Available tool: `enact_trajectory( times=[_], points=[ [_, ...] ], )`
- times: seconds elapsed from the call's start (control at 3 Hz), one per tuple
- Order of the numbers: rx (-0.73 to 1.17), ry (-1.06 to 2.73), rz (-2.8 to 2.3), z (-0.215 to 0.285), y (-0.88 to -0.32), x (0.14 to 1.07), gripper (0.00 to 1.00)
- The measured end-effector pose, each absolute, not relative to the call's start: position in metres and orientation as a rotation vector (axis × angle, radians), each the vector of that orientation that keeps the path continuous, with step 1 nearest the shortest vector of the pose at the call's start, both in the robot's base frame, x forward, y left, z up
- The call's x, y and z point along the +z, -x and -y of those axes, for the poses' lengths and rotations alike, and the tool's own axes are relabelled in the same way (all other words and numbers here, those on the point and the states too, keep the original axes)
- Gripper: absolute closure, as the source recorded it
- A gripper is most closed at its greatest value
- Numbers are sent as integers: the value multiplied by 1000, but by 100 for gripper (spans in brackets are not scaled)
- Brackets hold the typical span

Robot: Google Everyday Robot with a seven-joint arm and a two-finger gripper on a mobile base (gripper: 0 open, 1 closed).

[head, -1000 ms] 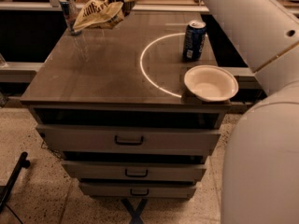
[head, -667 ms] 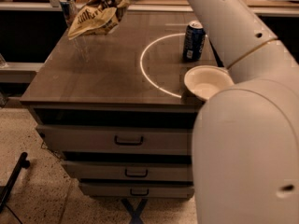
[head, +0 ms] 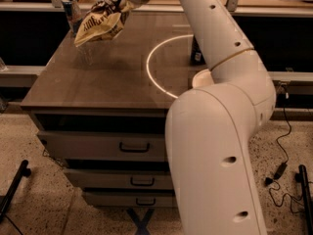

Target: Move brown chip bag near redbull can

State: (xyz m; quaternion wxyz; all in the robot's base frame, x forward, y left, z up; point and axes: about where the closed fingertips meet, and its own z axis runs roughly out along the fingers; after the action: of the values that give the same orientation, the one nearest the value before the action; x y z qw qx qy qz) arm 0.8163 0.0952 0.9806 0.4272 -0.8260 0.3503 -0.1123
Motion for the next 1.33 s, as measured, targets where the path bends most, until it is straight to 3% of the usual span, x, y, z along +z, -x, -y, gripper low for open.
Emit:
enact_trajectory(
  times=[1.33],
  points=[
    [-314, 2069, -730, -136, -840, 946, 100]
  ],
)
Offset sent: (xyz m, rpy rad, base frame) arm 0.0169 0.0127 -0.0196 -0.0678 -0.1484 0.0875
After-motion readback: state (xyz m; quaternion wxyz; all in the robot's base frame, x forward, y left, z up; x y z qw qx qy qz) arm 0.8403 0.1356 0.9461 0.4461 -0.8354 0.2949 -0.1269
